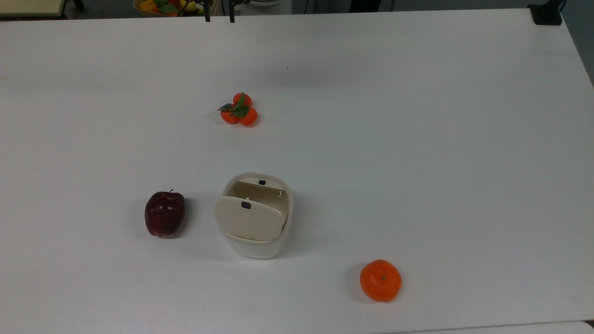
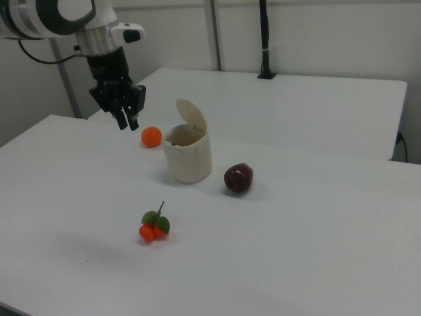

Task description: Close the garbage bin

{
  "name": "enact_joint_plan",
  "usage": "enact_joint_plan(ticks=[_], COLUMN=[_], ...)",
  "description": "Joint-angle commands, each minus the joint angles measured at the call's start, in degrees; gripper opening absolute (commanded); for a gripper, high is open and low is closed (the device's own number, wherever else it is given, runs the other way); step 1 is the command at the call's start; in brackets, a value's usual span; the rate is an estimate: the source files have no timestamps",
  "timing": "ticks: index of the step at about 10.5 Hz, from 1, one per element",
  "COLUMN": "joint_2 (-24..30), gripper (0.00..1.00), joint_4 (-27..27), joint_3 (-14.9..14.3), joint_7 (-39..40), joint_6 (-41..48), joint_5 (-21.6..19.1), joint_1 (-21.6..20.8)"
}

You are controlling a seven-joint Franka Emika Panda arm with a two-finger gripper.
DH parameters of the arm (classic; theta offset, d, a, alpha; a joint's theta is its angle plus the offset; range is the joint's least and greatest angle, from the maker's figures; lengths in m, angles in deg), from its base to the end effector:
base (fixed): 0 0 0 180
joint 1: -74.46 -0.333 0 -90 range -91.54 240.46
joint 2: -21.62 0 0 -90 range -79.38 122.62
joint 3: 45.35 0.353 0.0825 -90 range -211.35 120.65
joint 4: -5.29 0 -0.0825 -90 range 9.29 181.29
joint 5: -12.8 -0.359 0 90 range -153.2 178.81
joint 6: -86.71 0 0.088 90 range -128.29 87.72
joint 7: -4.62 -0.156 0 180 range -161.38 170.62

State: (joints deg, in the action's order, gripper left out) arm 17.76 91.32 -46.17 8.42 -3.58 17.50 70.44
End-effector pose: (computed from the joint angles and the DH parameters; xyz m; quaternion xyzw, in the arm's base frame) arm 0.5538 0.0185 0.6080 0.9973 0.0611 0.0033 0.0415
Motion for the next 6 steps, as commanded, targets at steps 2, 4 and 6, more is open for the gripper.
enact_joint_plan(ticks=[2,4,6], joint_2=[0.6,-0.3,-1.7], gripper=[0.0,0.0,0.0], joint_4=[0.7,0.1,-0.2], joint_3=[-0.2,-0.2,-0.2], joint_7=[0.4,0.3,-1.8], joint_6=[0.7,-1.8,-6.9], joint_5=[-0.7,-0.7,-0.6], joint_1=[-0.3,-0.2,-0.1])
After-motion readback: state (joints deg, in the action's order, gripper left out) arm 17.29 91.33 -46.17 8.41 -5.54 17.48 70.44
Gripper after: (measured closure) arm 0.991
